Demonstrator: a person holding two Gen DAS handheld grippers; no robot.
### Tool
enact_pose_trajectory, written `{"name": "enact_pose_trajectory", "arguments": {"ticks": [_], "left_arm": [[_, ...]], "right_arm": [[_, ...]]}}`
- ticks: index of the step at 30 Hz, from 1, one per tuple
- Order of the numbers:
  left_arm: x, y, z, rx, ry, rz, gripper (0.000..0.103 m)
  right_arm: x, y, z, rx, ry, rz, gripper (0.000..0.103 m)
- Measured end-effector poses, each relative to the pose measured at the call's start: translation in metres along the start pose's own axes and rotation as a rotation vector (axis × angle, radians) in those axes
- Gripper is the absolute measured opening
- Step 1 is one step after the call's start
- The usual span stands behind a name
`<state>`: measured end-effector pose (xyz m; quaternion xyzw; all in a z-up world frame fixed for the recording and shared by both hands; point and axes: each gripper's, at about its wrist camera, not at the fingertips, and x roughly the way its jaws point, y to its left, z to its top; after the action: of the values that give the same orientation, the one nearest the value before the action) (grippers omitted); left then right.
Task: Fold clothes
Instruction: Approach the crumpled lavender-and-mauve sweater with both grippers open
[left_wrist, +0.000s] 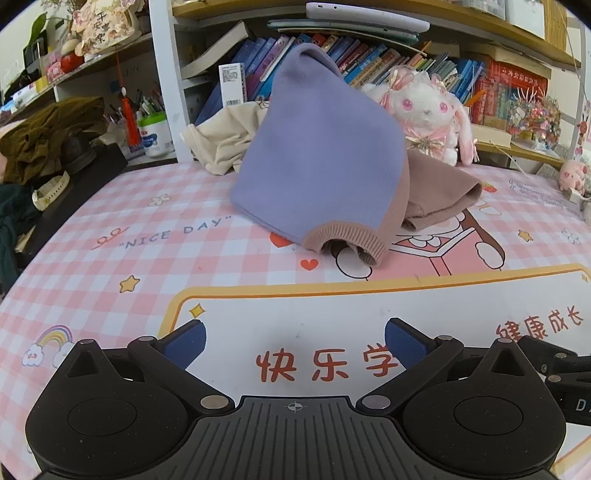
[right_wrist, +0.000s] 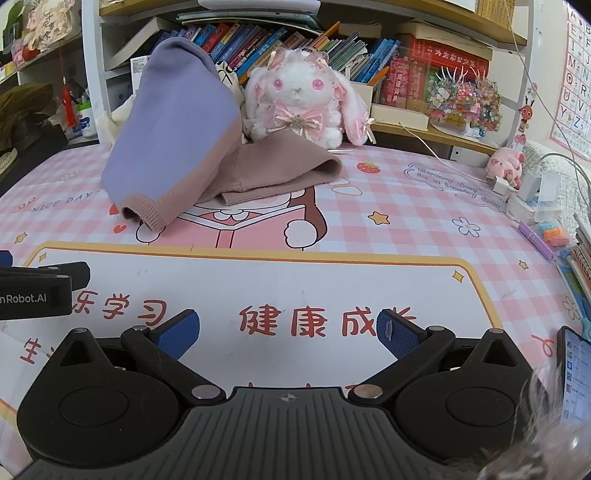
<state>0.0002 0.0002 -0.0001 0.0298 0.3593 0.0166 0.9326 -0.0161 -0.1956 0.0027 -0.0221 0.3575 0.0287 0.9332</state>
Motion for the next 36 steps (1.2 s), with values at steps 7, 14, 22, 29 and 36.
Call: {"name": "enact_pose_trajectory", "arguments": {"ticks": [7, 14, 22, 29, 36], "left_arm": [[0.002, 0.002, 0.000, -0.015, 0.013, -0.007, 0.103], [0.004, 0.004, 0.000, -0.024, 0.025, -0.007, 0.103], [0.005, 0.001, 0.001, -0.009, 0.027, 0.008, 0.103], [0.007, 0.000, 0.002, 0.002, 0.035, 0.008, 0.103], [0.008, -0.001, 0.004, -0.009, 0.034, 0.011, 0.103]], "right_arm": [[0.000, 0.000, 0.002, 0.002, 0.005, 0.000, 0.103], [0.004, 0.000, 0.000, 0.005, 0.008, 0.002, 0.103], [0.005, 0.000, 0.002, 0.007, 0.013, 0.006, 0.103], [0.007, 0.000, 0.004, 0.009, 0.017, 0.009, 0.103], [0.010, 0.001, 0.005, 0.007, 0.020, 0.014, 0.103]]}}
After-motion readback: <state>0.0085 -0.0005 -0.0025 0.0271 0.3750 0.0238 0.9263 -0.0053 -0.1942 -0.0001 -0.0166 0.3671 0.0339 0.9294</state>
